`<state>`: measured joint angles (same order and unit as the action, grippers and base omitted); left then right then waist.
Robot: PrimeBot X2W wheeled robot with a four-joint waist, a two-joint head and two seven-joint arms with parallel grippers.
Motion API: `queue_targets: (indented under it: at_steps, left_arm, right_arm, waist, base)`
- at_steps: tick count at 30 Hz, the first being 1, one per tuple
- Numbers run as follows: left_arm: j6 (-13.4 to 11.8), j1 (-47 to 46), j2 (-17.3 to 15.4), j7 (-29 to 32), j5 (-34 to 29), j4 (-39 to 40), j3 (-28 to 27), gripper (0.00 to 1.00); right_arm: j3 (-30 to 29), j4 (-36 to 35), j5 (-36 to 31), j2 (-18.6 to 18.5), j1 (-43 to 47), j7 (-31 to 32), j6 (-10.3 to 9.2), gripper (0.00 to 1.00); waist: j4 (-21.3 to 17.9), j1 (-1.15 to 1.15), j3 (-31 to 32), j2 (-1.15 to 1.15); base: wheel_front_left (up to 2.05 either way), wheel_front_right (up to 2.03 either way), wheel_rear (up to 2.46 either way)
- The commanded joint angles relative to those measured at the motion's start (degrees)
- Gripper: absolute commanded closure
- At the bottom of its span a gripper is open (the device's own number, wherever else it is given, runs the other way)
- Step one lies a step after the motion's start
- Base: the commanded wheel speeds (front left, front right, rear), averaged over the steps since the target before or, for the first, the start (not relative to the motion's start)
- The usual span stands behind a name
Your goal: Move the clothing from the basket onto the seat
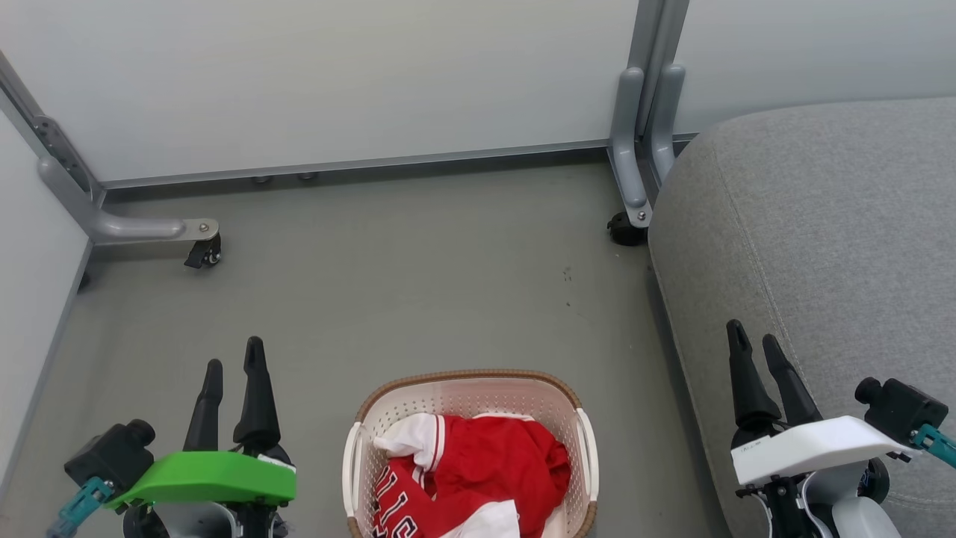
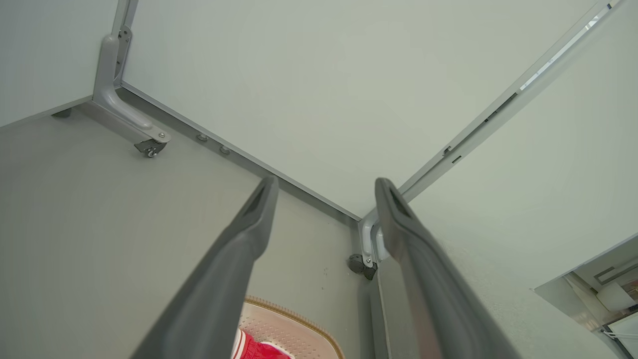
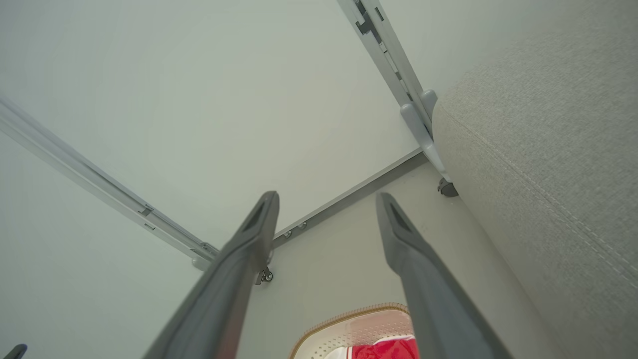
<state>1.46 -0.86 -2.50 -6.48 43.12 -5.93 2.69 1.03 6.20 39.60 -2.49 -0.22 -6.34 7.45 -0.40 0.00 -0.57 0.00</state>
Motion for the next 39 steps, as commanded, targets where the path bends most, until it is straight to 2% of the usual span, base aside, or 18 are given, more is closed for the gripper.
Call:
queue_targets:
  at_steps: [1, 15, 39]
  left_arm:
    - [-0.29, -0.07, -0.35, -0.55, -1.69, 0.83, 0.33, 0.0]
    - [0.33, 0.6, -0.4, -2.71, -11.13, 2.07, 2.48, 0.0]
    - [-0.23, 1.78, -0.48, -5.83, -21.44, 2.01, 4.85, 0.0]
  right_arm:
    - [0.32, -1.05, -1.96, -0.3, 0.11, -0.67, 0.03, 0.0]
    - [0.97, -3.05, -10.74, -0.37, 0.7, -2.84, 0.03, 0.0]
    - [4.14, -4.82, -22.25, -0.45, 2.22, -6.05, 0.03, 0.0]
  waist:
    - [-0.01, 0.0, -0.04, 0.0]
    - [-0.28, 0.0, 0.03, 0.0]
    - [-0.25, 0.0, 0.57, 0.0]
  base:
    - [0.0, 0.0, 0.0]
    - [0.0, 0.0, 0.0]
    - [0.0, 0.0, 0.0]
